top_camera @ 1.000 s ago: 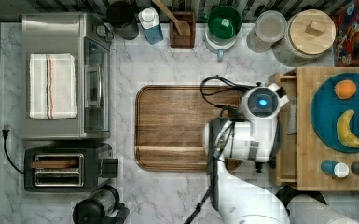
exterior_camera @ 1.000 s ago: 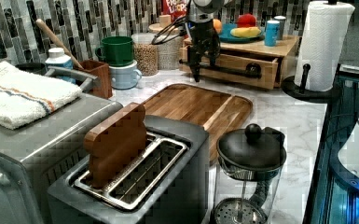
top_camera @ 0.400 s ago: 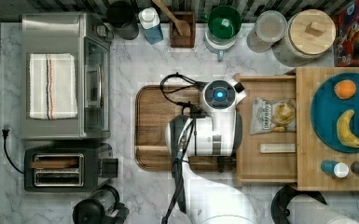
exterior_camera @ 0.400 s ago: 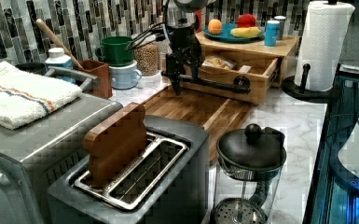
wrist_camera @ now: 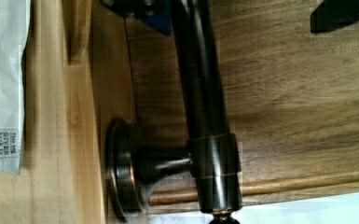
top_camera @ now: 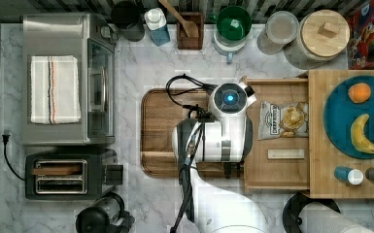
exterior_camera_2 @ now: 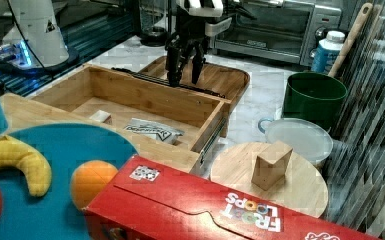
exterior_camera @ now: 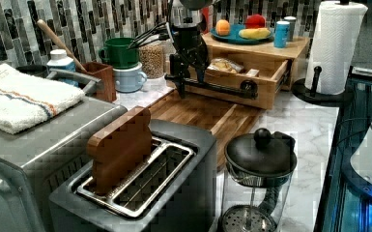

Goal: Open the drawer.

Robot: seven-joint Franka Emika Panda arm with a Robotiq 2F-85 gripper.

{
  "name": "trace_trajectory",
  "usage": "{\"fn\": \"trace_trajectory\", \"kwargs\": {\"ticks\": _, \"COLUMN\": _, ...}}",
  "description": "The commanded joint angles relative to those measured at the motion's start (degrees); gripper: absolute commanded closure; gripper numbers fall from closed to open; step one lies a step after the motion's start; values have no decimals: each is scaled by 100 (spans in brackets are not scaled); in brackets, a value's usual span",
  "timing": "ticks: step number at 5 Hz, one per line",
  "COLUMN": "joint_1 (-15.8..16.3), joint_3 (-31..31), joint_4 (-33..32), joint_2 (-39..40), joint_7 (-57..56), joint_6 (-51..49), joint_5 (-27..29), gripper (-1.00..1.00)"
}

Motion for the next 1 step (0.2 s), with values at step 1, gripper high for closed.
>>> {"fn": "trace_trajectory", "kwargs": {"ticks": 1, "joint_1": 348, "joint_3": 431, "joint_4": -23, "joint_2": -420, "joint_7": 164, "joint_6": -267, "joint_5": 275, "gripper": -100}}
